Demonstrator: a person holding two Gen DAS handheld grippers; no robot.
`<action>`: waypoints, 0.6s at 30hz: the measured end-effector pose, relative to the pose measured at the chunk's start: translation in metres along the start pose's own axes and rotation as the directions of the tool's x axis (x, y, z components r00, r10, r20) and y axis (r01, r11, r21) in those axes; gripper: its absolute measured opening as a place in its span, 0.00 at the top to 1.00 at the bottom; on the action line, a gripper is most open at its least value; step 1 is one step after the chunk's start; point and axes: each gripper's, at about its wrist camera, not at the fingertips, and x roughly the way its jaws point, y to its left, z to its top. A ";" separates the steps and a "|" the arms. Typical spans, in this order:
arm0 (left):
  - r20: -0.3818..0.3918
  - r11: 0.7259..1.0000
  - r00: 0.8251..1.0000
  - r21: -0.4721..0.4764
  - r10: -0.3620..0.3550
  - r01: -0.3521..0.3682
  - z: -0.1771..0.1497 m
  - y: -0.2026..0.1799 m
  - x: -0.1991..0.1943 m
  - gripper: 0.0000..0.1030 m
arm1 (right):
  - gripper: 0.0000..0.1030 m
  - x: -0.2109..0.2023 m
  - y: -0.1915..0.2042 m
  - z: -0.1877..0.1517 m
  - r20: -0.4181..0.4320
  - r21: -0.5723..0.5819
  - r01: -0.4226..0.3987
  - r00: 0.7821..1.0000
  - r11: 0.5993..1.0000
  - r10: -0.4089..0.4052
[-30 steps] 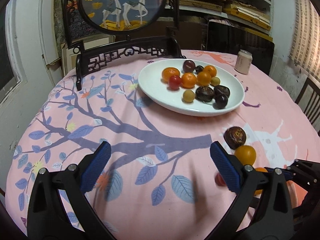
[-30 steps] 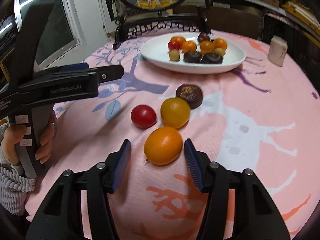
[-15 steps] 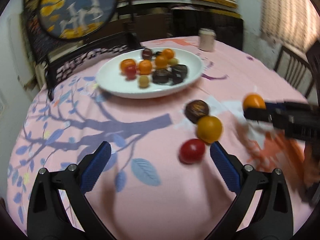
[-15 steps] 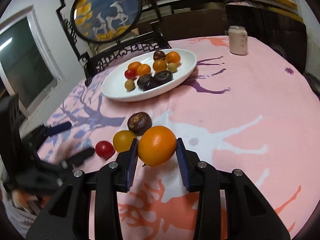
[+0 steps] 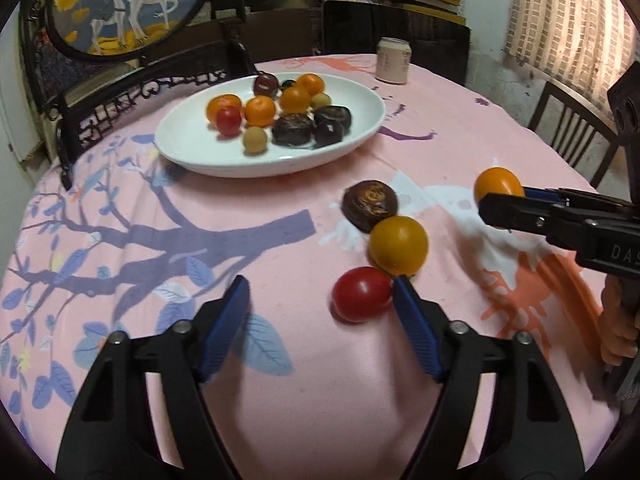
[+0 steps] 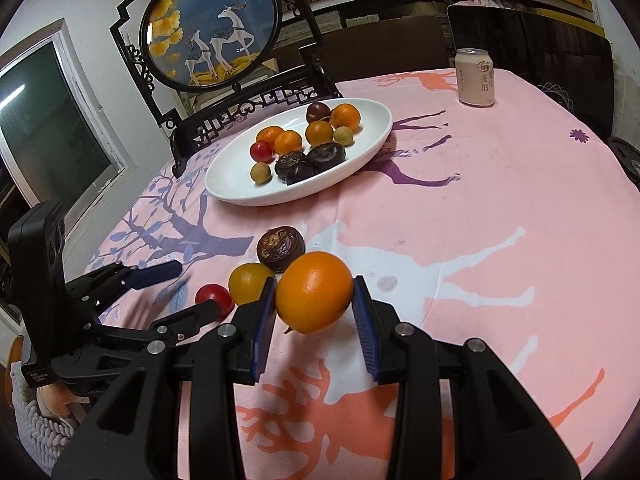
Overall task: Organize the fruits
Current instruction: 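Grasp the other red tomato with the left tool while the right tool grasps an orange, then carry both fruits onto the white plate and release them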
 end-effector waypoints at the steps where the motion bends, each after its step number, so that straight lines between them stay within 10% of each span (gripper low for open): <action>1: -0.005 1.000 1.000 0.011 -0.005 0.005 0.000 -0.003 0.001 0.33 | 0.63 0.000 0.000 0.000 -0.001 0.001 0.000 1.000 1.000 0.000; 9: -0.049 0.997 0.997 0.046 -0.067 0.070 -0.002 -0.014 0.011 0.70 | 0.63 0.002 -0.002 0.000 -0.007 0.007 0.000 1.000 1.000 0.000; 18: 0.042 1.000 0.999 -0.009 -0.010 0.011 0.012 0.003 -0.013 0.70 | 0.63 0.004 -0.007 0.002 -0.010 0.034 -0.016 1.000 0.999 0.016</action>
